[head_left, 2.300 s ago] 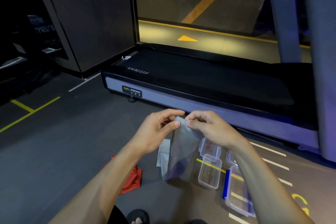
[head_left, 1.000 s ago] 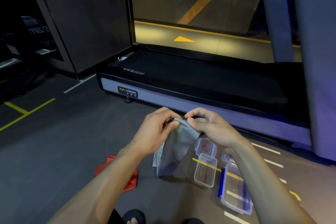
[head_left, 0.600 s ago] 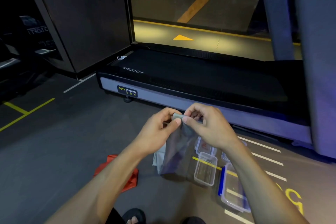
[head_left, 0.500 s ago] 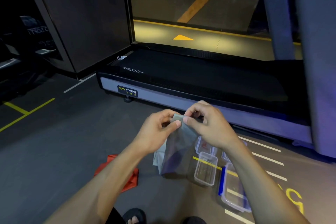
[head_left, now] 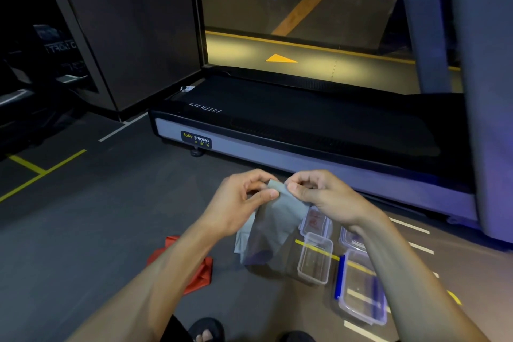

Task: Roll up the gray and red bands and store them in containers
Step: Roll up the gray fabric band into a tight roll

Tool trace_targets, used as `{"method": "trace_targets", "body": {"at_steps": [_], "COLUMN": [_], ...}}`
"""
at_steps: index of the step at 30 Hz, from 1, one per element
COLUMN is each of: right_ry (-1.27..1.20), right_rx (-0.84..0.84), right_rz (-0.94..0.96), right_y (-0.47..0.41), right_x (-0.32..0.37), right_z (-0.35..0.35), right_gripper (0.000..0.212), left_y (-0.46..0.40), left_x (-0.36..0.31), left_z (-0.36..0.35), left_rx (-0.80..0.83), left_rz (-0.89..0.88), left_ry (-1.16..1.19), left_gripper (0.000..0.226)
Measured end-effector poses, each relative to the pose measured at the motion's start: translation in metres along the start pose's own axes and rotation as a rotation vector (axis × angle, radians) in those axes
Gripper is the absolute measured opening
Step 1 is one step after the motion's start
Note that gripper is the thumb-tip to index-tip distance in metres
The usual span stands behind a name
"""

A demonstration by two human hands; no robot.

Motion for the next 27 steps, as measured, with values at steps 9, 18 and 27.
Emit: {"method": "trace_targets", "body": {"at_steps": [9,18,27], "right_ry": [0.127,0.410,0.411], "right_rx": [-0.006,-0.237,-0.330], "right_rz": [0.027,0.145,0.182], "right_y": [-0.001,0.001,-0.001], "right_x": [0.001,0.012,0.011], "right_z": [-0.005,-0.001,0.003], "right_gripper": [0.016,0.005,0.004], "left_y": [0.002,-0.001,-0.001], "left_x": [-0.003,0.004,0.010], "left_z": [0.003,0.001,-0.002], "left_rx": [-0.004,-0.005,0.047], "left_rz": [-0.043,-0.006,0.041], "left_ry": [-0.169,0.018,0.115], "left_gripper": [0.013,0.030,0.022]}}
Point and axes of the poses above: each hand's wrist, its own y-axis away from the middle knuckle, its own z-axis out of the back of the hand, x = y × z, the point moved 2 cm from there along -y, towards the middle knuckle, and after that the axes turned 15 degrees about y, right-handed, at the moved point
